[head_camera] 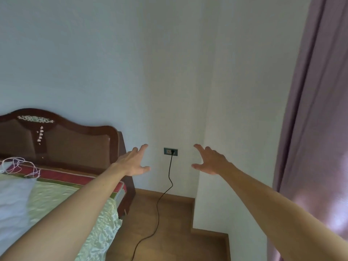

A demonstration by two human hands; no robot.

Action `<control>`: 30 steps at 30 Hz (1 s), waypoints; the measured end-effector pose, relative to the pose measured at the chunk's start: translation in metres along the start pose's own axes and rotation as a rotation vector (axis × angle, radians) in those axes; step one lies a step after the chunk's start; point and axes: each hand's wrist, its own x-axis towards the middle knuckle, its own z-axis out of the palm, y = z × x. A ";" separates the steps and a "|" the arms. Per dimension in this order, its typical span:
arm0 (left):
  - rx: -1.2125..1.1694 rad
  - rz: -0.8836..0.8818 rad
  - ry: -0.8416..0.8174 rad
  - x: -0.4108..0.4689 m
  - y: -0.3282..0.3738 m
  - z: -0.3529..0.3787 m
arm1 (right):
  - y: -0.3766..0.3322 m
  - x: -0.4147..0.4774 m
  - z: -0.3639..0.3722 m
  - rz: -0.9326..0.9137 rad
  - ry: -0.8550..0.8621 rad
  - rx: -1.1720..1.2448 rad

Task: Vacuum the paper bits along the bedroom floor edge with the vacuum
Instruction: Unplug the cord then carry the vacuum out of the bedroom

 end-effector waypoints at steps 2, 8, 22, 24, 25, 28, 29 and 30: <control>-0.008 -0.009 -0.003 0.028 -0.009 0.007 | 0.000 0.031 0.005 -0.019 -0.013 -0.009; -0.022 -0.040 -0.045 0.110 -0.033 0.024 | 0.014 0.115 0.024 -0.051 -0.072 -0.015; -0.071 -0.063 -0.118 0.234 -0.051 0.044 | 0.042 0.247 0.052 -0.053 -0.188 0.057; -0.068 -0.083 -0.124 0.252 -0.058 0.050 | 0.046 0.267 0.064 -0.053 -0.219 0.069; -0.069 -0.099 -0.133 0.260 -0.062 0.052 | 0.047 0.278 0.069 -0.052 -0.238 0.080; -0.072 -0.140 -0.163 0.283 -0.070 0.065 | 0.051 0.308 0.085 -0.056 -0.254 0.119; -0.077 -0.149 -0.174 0.290 -0.072 0.070 | 0.052 0.318 0.090 -0.059 -0.256 0.129; -0.081 -0.154 -0.185 0.296 -0.074 0.075 | 0.053 0.326 0.096 -0.062 -0.263 0.136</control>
